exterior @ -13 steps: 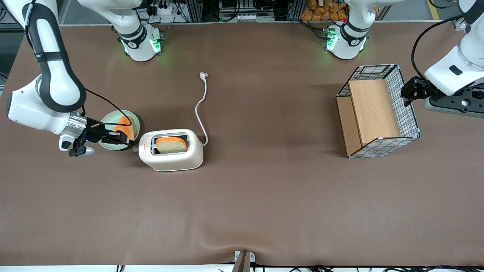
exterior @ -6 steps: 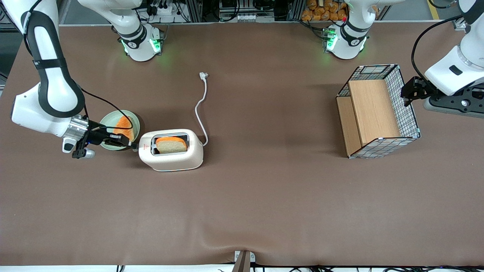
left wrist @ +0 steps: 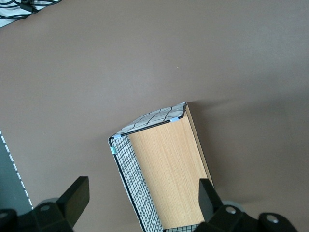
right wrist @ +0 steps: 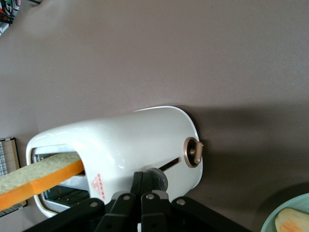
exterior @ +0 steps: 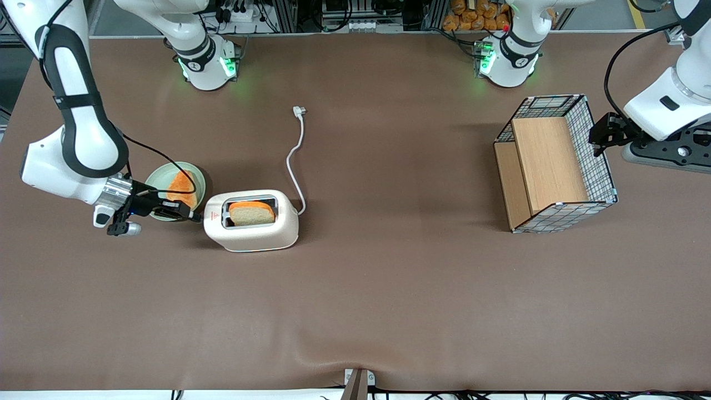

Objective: Press toaster button with right arm
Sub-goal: 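Lower the right gripper onto the toaster's lever beside the knob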

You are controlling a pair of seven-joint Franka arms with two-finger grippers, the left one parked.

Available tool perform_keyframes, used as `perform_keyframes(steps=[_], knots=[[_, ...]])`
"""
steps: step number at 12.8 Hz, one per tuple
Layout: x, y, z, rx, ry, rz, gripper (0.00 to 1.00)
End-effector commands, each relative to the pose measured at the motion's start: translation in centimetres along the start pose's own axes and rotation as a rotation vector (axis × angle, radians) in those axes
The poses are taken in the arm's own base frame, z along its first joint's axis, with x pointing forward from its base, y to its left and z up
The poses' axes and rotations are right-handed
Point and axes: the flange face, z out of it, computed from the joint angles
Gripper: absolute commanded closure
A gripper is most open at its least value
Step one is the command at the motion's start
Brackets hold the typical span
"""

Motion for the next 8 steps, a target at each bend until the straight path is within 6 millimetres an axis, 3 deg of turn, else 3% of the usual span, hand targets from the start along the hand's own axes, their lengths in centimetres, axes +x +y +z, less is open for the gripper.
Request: perform_keyframes(steps=[1, 8], knots=[[0.5, 0.9, 0.8, 0.018, 0.014, -0.022, 1.00], [0.4, 2.6, 2.7, 0.004, -0.005, -0.009, 1.00]])
